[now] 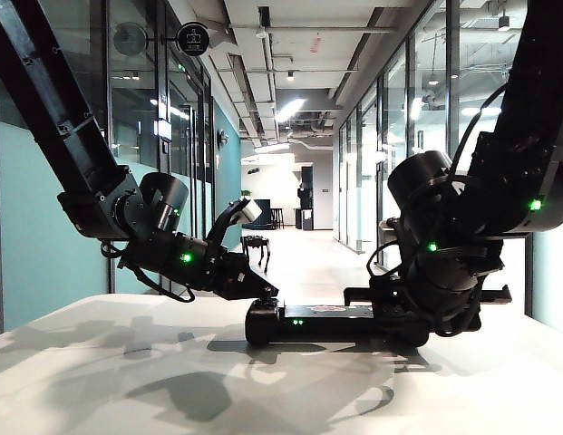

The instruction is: Push the left joystick on the remote control sitting on the white table backward to make the robot dog back up in a straight line until it returns close to you.

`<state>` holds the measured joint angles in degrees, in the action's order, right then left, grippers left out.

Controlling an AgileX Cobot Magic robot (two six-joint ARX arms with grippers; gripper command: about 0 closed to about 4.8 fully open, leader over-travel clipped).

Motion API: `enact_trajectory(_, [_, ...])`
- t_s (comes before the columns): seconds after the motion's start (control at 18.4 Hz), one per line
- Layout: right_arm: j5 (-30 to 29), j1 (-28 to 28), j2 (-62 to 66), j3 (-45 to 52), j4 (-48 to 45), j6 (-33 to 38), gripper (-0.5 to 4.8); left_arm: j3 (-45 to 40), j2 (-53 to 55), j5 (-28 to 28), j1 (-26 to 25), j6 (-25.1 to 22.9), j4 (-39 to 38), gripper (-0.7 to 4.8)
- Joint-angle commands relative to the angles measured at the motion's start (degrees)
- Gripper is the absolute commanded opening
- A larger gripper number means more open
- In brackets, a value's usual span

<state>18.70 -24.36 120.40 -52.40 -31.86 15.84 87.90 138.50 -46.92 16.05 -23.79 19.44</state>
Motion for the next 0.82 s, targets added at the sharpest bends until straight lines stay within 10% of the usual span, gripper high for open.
enact_trajectory(0.05, [0.8,0.1,-0.2,-0.2,-1.4,0.7,1.97,0.3,-0.3,-0.9,0.2,-0.2,-0.2,-0.05])
enact_trajectory(0.82, [0.9,0.1,-0.2,-0.2,-1.4,0.7,1.97,0.3,-0.3,-2.1,-0.4,-0.2,-0.7,-0.05])
